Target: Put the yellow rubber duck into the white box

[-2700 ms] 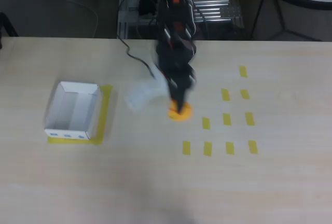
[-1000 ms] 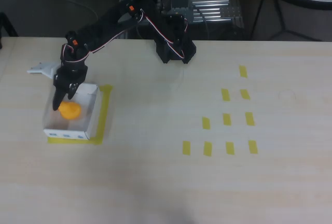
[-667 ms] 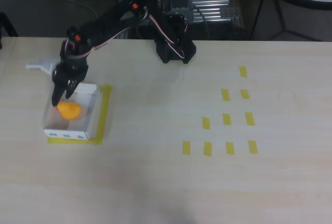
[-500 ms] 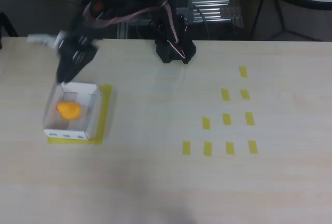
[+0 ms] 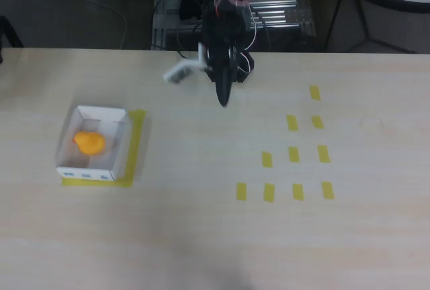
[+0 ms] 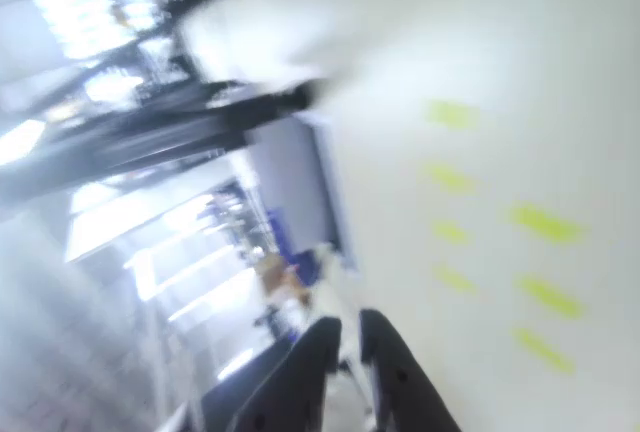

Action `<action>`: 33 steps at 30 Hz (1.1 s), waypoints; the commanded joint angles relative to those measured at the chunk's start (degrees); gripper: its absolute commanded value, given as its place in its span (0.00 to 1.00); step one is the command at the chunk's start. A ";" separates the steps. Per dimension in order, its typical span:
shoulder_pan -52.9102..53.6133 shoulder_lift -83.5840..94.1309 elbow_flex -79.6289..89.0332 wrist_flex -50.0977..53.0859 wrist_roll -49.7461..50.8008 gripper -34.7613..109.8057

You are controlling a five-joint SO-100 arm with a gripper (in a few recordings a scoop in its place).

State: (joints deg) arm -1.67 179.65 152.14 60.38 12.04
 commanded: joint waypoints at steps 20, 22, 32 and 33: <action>0.88 11.51 22.94 -0.97 1.49 0.24; 0.88 11.51 22.94 -0.97 1.49 0.24; 0.88 11.51 22.94 -0.97 1.49 0.24; 0.88 11.51 22.94 -0.97 1.49 0.24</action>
State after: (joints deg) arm -0.97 188.26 174.20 60.56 13.45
